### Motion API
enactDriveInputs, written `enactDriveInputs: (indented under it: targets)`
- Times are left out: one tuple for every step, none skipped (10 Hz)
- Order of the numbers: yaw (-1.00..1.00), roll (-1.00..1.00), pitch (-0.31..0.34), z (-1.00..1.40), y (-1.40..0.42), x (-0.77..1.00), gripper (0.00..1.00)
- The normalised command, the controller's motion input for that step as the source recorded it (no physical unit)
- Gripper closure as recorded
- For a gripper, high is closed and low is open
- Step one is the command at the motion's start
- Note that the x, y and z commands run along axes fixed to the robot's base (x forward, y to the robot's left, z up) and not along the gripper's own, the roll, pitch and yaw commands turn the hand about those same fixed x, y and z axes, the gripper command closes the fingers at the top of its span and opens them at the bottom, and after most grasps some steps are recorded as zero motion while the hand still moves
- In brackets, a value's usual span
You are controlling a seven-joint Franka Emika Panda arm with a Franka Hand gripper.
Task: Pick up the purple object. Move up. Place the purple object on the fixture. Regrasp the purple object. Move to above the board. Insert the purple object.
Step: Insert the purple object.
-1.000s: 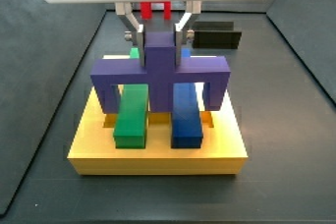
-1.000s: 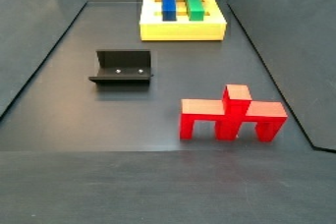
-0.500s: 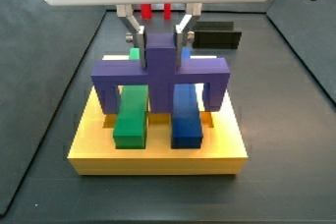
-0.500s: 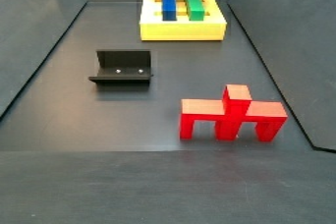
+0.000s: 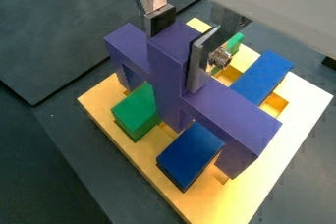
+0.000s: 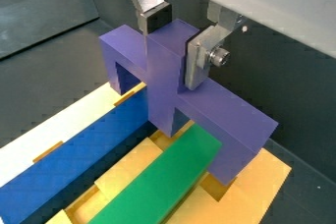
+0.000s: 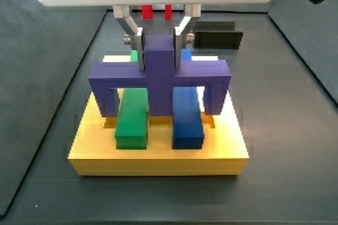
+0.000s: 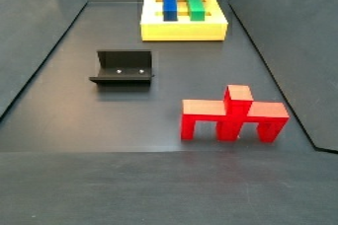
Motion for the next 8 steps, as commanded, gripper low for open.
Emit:
enactDriveInputs:
  targets:
    - [0.0, 0.13, 0.023, 0.13, 0.0, 0.04, 1.0]
    - [0.0, 0.1, 0.0, -0.03, 0.0, 0.11, 1.0]
    - [0.0, 0.1, 0.0, -0.23, 0.0, 0.12, 1.0]
    - [0.0, 0.11, 0.0, -0.27, 0.0, 0.09, 1.0]
    - [0.0, 0.11, 0.0, -0.18, -0.02, 0.19, 1.0]
    - [0.0, 0.1, 0.0, -0.11, 0.0, 0.23, 1.0]
    - [0.0, 0.09, 0.0, -0.11, 0.0, 0.14, 1.0]
    - [0.0, 0.09, 0.0, -0.16, 0.0, 0.03, 1.0]
